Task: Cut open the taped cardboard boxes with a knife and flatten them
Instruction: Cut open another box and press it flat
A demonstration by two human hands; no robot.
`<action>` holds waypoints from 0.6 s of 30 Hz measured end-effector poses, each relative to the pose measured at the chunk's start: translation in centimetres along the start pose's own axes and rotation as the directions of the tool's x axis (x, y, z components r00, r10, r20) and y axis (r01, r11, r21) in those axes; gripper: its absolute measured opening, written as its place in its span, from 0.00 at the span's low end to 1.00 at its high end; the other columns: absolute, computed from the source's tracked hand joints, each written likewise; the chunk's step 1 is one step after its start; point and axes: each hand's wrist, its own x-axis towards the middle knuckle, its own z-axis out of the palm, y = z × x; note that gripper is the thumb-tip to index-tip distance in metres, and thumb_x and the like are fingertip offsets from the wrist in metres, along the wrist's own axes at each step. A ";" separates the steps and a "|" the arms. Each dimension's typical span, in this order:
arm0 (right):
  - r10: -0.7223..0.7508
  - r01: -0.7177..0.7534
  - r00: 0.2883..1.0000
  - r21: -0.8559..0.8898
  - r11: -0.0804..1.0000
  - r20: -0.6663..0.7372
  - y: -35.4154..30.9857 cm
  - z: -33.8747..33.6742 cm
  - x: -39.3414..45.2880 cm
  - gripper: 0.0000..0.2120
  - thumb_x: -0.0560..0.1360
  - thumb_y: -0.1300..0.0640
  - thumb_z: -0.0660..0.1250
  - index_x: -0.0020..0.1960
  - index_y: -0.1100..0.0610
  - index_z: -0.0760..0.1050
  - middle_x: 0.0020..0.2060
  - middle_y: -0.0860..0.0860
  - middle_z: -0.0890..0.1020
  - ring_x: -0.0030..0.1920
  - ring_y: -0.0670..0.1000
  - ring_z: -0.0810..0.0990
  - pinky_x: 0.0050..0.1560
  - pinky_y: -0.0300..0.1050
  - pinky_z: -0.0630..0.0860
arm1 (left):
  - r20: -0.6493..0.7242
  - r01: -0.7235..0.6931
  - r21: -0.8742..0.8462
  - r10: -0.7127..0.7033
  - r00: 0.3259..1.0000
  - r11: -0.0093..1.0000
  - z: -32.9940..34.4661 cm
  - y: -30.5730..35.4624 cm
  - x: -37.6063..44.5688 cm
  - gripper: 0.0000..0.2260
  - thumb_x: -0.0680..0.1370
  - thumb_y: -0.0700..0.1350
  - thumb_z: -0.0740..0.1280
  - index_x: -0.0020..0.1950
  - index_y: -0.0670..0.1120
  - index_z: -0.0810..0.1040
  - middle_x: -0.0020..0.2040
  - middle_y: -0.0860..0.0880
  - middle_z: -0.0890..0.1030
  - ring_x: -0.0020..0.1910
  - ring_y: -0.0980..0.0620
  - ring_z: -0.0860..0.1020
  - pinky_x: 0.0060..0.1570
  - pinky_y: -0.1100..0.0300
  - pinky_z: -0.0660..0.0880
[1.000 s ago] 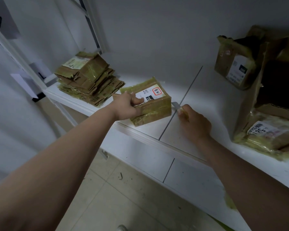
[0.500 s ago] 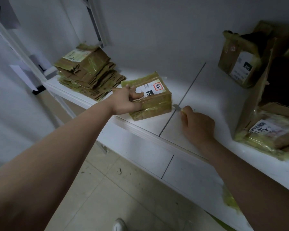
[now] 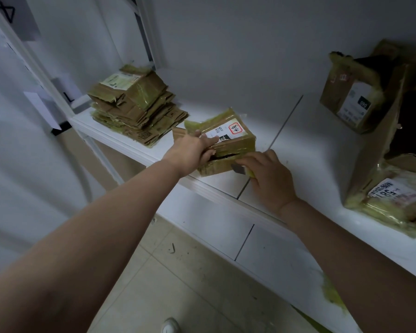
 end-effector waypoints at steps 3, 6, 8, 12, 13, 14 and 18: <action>-0.021 0.020 0.997 0.005 1.000 0.077 -0.9 0.3 1.0 0.21 0.69 0.66 0.71 0.60 0.54 0.77 0.55 0.52 0.80 0.52 0.59 0.77 0.36 0.46 0.77 | 0.002 -0.007 0.007 0.007 1.000 1.000 0.1 -0.1 0.0 0.20 0.83 0.48 0.56 0.75 0.48 0.65 0.67 0.41 0.75 0.73 0.40 0.64 0.65 0.45 0.68; 0.032 -0.023 0.988 -0.063 0.998 0.148 -1.3 0.5 1.6 0.21 0.74 0.63 0.66 0.66 0.52 0.72 0.60 0.50 0.76 0.56 0.57 0.74 0.39 0.49 0.77 | 0.002 -0.012 0.001 0.012 1.000 1.000 0.1 -0.3 0.0 0.20 0.83 0.49 0.57 0.75 0.49 0.66 0.68 0.41 0.74 0.72 0.40 0.67 0.64 0.47 0.68; 0.043 -0.024 0.981 -0.098 0.995 0.191 -1.5 0.6 2.2 0.19 0.76 0.62 0.63 0.66 0.51 0.71 0.59 0.50 0.74 0.57 0.56 0.73 0.41 0.49 0.76 | 0.001 -0.020 -0.012 0.020 1.000 1.000 -0.1 -0.3 0.0 0.20 0.83 0.49 0.57 0.75 0.50 0.65 0.68 0.41 0.74 0.71 0.40 0.68 0.64 0.48 0.68; -0.066 0.103 0.970 -0.152 0.983 0.234 -1.6 0.6 3.4 0.14 0.72 0.63 0.67 0.57 0.55 0.79 0.51 0.53 0.77 0.53 0.58 0.72 0.46 0.49 0.73 | 0.014 -0.046 -0.024 0.046 0.999 0.999 -0.4 -0.4 -0.3 0.21 0.83 0.50 0.57 0.76 0.49 0.64 0.71 0.43 0.71 0.75 0.42 0.61 0.67 0.48 0.65; -0.088 0.120 0.969 -0.130 0.984 0.231 -1.5 0.8 3.2 0.13 0.71 0.64 0.69 0.55 0.55 0.80 0.51 0.53 0.78 0.52 0.58 0.73 0.47 0.49 0.73 | 0.018 -0.048 -0.023 0.048 0.999 0.999 -0.4 -0.4 -0.4 0.21 0.83 0.51 0.56 0.76 0.49 0.64 0.72 0.43 0.70 0.75 0.43 0.60 0.68 0.48 0.64; -0.091 0.114 0.965 -0.082 0.990 0.246 -1.3 0.9 2.7 0.14 0.71 0.65 0.69 0.56 0.55 0.80 0.52 0.52 0.79 0.53 0.58 0.73 0.49 0.49 0.74 | 0.020 -0.048 -0.023 0.048 0.999 0.999 -0.4 -0.5 -0.4 0.21 0.83 0.51 0.56 0.76 0.49 0.63 0.73 0.43 0.69 0.76 0.43 0.59 0.69 0.48 0.63; 0.044 -0.109 0.909 0.133 0.985 0.414 -0.5 1.2 -0.7 0.23 0.75 0.62 0.64 0.69 0.50 0.71 0.69 0.49 0.70 0.69 0.51 0.67 0.64 0.48 0.71 | 0.028 -0.061 -0.046 0.062 0.998 0.997 -0.1 -0.6 -0.2 0.22 0.82 0.54 0.55 0.77 0.50 0.62 0.75 0.43 0.66 0.77 0.42 0.56 0.71 0.44 0.61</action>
